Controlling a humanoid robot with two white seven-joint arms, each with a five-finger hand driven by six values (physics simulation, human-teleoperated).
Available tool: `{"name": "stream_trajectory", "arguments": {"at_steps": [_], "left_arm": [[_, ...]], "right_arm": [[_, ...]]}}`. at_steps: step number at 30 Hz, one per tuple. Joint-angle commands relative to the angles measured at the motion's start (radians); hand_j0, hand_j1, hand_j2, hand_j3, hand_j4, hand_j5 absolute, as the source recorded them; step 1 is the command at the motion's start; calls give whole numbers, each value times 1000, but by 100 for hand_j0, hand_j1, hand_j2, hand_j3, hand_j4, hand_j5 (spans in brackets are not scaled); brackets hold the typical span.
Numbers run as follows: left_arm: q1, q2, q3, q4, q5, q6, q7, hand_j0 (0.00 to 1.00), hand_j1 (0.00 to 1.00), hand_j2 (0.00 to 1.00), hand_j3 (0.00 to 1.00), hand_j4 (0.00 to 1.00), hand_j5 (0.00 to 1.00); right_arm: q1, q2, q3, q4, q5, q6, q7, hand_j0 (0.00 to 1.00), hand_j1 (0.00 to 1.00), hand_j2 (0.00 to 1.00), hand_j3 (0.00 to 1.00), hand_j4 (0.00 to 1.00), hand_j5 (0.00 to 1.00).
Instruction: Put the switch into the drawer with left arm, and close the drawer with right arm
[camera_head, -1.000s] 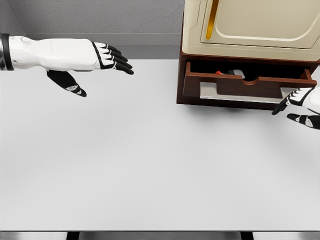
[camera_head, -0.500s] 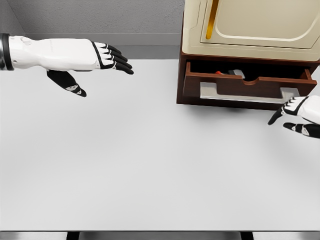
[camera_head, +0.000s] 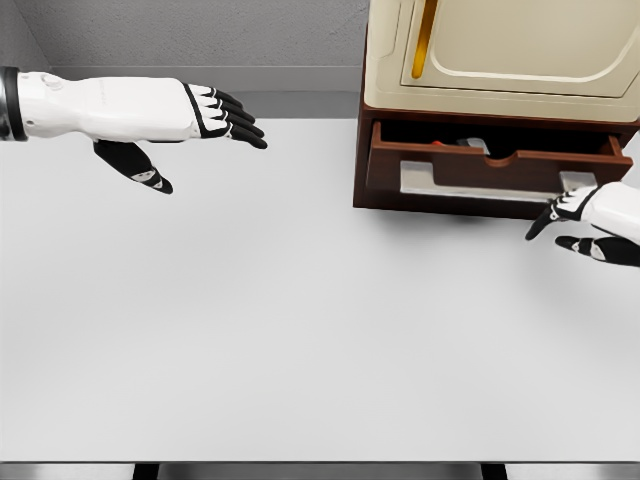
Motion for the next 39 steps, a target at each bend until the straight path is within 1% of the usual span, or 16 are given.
{"name": "stream_trajectory", "arguments": {"at_steps": [1,4,7,8,10,13,14,15,20,24,28,39], "left_arm": [[0,1,1,0,6,3,0,100,100,100,100,100,100],[0,1,1,5,6,3,0,100,100,100,100,100,100],[-2,1,1,15,7,3,0,100,100,100,100,100,100],[-2,1,1,15,6,3,0,100,100,100,100,100,100],[-2,1,1,15,7,3,0,100,100,100,100,100,100],[0,1,1,15,6,3,0,100,100,100,100,100,100],[0,1,1,15,6,3,0,100,100,100,100,100,100],[0,1,1,17,6,3,0,100,100,100,100,100,100],[-2,1,1,17,6,3,0,100,100,100,100,100,100],[-2,1,1,17,6,3,0,100,100,100,100,100,100],[-2,1,1,17,6,3,0,100,100,100,100,100,100],[-2,1,1,17,6,3,0,100,100,100,100,100,100]], "right_arm": [[-3,1,21,36,11,-1,0,56,56,56,56,56,56],[-11,4,21,45,11,-1,0,56,56,56,56,56,56],[-52,7,30,47,11,-1,0,56,56,56,56,56,56],[-69,7,48,56,11,-1,0,56,56,56,56,56,56],[-112,8,84,101,11,-1,0,56,56,56,56,56,56],[-114,21,85,110,27,-1,0,56,56,56,56,56,56],[-118,22,99,122,28,-1,0,56,56,56,56,56,56],[-138,24,124,136,27,-1,0,56,56,56,56,56,56],[-161,21,116,141,24,-1,0,57,57,57,57,57,57],[-160,21,116,144,24,-1,0,57,57,57,57,57,57],[-160,22,117,165,24,-1,0,57,57,57,57,57,57],[-198,41,127,200,27,-1,0,57,57,57,57,57,57]]}}
